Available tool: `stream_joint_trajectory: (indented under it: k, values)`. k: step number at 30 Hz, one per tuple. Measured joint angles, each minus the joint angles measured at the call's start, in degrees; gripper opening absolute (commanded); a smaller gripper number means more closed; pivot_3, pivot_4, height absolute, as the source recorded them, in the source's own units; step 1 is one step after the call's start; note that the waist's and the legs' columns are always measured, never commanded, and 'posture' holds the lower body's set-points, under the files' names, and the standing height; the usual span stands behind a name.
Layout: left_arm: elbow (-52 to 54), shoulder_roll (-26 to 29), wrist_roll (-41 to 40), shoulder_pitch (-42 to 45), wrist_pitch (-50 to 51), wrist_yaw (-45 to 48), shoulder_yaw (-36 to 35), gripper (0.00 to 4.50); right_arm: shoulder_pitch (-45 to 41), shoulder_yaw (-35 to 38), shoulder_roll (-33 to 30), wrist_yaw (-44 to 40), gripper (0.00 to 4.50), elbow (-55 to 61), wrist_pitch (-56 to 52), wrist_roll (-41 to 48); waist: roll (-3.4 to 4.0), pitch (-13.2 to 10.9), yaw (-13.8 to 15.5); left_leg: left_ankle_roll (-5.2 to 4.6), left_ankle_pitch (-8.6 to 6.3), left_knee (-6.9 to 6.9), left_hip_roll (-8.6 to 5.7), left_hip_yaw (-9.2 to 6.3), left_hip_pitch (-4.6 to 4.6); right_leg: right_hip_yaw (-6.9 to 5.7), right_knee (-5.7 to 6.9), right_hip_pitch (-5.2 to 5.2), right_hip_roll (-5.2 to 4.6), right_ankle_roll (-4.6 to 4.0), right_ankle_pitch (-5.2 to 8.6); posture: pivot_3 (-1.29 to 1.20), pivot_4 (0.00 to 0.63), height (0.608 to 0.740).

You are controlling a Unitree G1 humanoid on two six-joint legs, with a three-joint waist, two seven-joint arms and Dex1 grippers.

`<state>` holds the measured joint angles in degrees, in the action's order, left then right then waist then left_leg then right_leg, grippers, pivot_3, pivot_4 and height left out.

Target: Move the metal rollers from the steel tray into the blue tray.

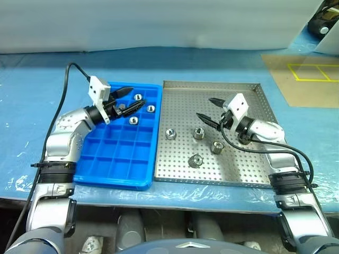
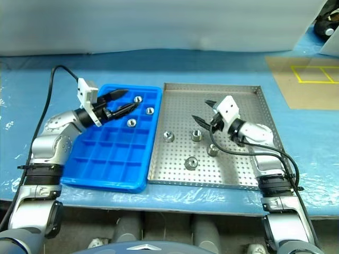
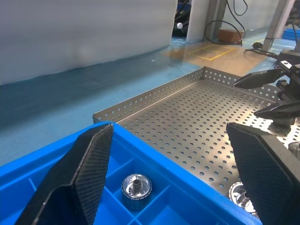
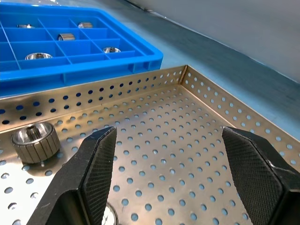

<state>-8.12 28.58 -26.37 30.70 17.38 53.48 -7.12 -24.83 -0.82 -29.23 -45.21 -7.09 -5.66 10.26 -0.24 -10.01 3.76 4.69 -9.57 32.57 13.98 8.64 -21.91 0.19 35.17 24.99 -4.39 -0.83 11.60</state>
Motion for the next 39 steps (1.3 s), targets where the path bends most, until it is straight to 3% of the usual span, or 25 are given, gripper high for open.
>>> stream_joint_trajectory:
  k: [17, 22, 24, 28, 30, 35, 39]
  values:
    - [-0.2, -0.8, -2.0, 0.5, 2.9, -0.2, -0.5, 4.09, 0.0, 0.0, 0.2, -0.9, 3.67, 1.6, -1.2, 0.2, 0.00, 0.0, 0.0, 0.00, 0.00, 0.00, 0.00, 0.01, 0.01, 0.02, 0.02, 0.00, 0.00, 0.00, 0.00, -0.07, 0.150, 0.740]
    - [0.0, 2.6, -3.2, 2.6, 5.8, 3.2, 0.1, 4.09, 0.0, 0.1, -0.8, -2.8, 3.67, 1.7, -1.4, 1.0, 0.00, 0.0, 0.0, 0.00, 0.00, 0.00, 0.00, 0.01, 0.01, 0.02, 0.02, 0.01, 0.00, 0.00, 0.00, -0.10, 0.150, 0.740]
    - [-1.5, 5.3, -3.8, 7.3, 7.3, 7.6, 1.0, 4.09, 0.0, 0.4, -2.2, -2.9, 3.67, 1.7, -1.4, 1.0, -0.03, 0.0, 0.2, 0.02, 0.02, 0.02, 0.01, 0.00, -0.05, 0.04, 0.07, 0.04, -0.01, 0.00, 0.00, -0.12, 0.150, 0.740]
    - [-10.7, 8.5, -1.1, 23.8, 4.2, 16.7, 4.0, 4.09, -0.1, 1.5, -3.0, -2.4, 3.67, 3.3, -1.6, 1.2, -0.02, 0.0, 0.3, 0.01, 0.02, 0.10, -0.09, 0.02, 0.05, 0.09, 0.11, -0.06, -0.04, 0.00, 0.00, -0.18, 0.150, 0.740]
    - [-20.0, 6.7, 2.5, 32.5, -0.1, 23.6, 8.2, 4.09, 1.0, 2.6, -3.3, -1.6, 3.67, 4.8, -1.7, 1.3, 0.04, 0.0, 0.3, -0.04, -0.01, 0.06, -0.21, 0.05, 0.24, 0.12, -0.03, -0.33, -0.13, 0.01, 0.01, -0.21, 0.150, 0.740]
    - [-43.2, -0.5, 12.6, 41.0, -10.7, 32.8, 16.6, 4.09, 5.2, 3.3, -2.9, 1.1, 3.67, 10.5, -3.1, 1.5, 0.03, 0.0, -1.1, -0.09, -0.04, 0.00, -0.19, 0.04, 0.21, 0.23, -0.22, -0.41, -0.08, 0.06, -0.03, -0.31, 0.150, 0.740]
    - [-55.0, -5.0, 19.7, 45.2, -18.5, 36.5, 20.6, 4.09, 10.1, 4.7, -2.5, 4.1, 3.67, 15.3, -5.0, 1.6, 0.00, 0.0, -2.0, -0.15, -0.07, -0.08, -0.16, -0.01, 0.14, 0.27, -0.40, -0.39, 0.00, 0.10, -0.06, -0.37, 0.150, 0.740]
